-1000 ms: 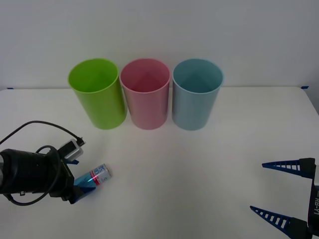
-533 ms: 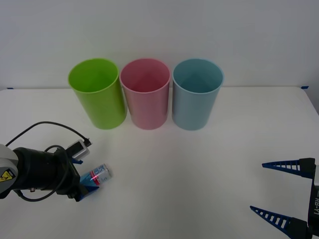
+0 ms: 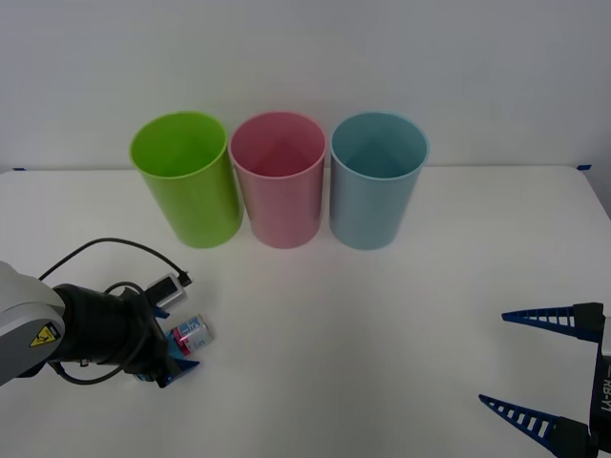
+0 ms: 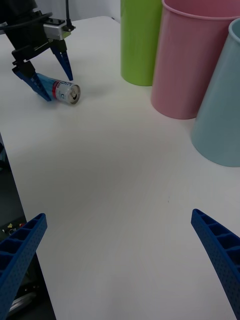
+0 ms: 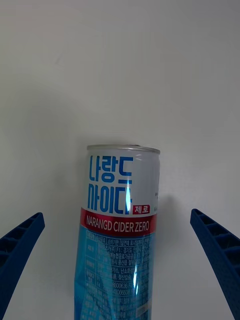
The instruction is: Put cans in the blue bin and PET bottles in the pink bin and trash in the green bin.
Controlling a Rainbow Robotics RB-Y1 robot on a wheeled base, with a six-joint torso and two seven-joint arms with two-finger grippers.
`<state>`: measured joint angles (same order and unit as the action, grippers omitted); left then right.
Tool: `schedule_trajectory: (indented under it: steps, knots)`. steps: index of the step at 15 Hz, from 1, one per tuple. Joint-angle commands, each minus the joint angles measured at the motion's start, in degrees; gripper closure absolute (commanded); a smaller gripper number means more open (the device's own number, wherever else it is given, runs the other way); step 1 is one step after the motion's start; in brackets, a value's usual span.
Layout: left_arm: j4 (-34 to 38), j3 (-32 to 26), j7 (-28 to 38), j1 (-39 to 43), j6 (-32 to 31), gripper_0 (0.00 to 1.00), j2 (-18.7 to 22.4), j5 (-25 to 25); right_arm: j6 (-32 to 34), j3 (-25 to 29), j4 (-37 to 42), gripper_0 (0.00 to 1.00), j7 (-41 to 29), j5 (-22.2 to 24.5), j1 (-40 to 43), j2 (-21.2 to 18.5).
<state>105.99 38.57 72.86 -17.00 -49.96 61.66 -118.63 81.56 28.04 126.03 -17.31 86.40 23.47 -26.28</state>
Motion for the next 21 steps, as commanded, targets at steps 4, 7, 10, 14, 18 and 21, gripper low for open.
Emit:
schedule_trajectory:
  steps: [4, 7, 10, 14, 18, 21]
  knots:
    - [-1.8, 0.0, 0.1, -1.8, -4.2, 0.00, -3.1, -2.0, 0.0, 0.0, 0.0, 0.00, 0.0, 0.0, 0.0, 0.0]
    - [-2.2, 1.0, 0.3, -2.3, -4.3, 0.00, -3.9, -3.1, 0.0, 0.0, 0.0, 0.00, 0.0, 0.0, 0.0, 0.0]
    - [-3.2, 3.1, 0.8, -3.9, -4.3, 0.00, -4.0, -3.6, 0.0, 0.0, 0.0, 0.00, 0.0, 0.0, 0.0, 0.0]
    - [-4.1, 3.4, 0.8, -4.1, -4.4, 0.10, -6.0, -5.0, 0.0, 0.0, 0.0, 0.00, 0.0, 0.0, 0.0, 0.0]
    - [-4.1, 3.4, 0.8, -4.1, -4.4, 0.99, -6.4, -6.4, 0.0, 0.0, 0.0, 0.00, 0.0, 0.0, 0.0, 0.0]
    - [-4.0, 3.4, 0.7, -4.1, -4.4, 1.00, -6.5, -7.0, 0.0, 0.0, 0.0, 0.00, 0.0, 0.0, 0.0, 0.0]
